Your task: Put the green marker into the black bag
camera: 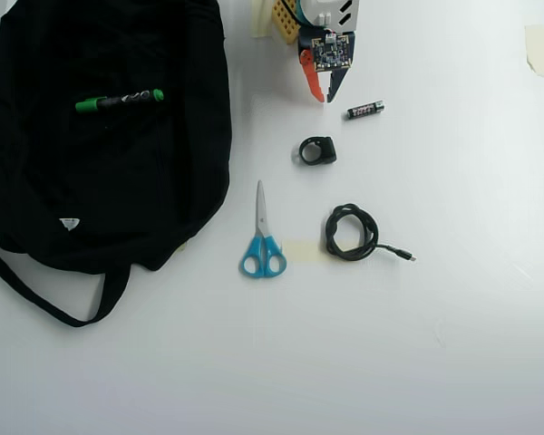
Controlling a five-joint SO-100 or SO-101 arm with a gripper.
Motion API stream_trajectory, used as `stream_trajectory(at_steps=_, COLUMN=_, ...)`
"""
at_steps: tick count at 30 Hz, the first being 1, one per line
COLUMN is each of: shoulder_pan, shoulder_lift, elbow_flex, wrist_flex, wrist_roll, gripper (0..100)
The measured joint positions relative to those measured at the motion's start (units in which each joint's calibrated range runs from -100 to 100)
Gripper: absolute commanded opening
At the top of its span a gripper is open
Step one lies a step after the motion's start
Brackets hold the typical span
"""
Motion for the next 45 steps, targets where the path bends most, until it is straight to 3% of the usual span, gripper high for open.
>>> stream_trajectory(at_steps=45, shoulder_pan=0.0, shoulder_lift=0.0, elbow_flex=1.3, wrist_flex=-1.1, wrist_roll=-0.2, gripper=2)
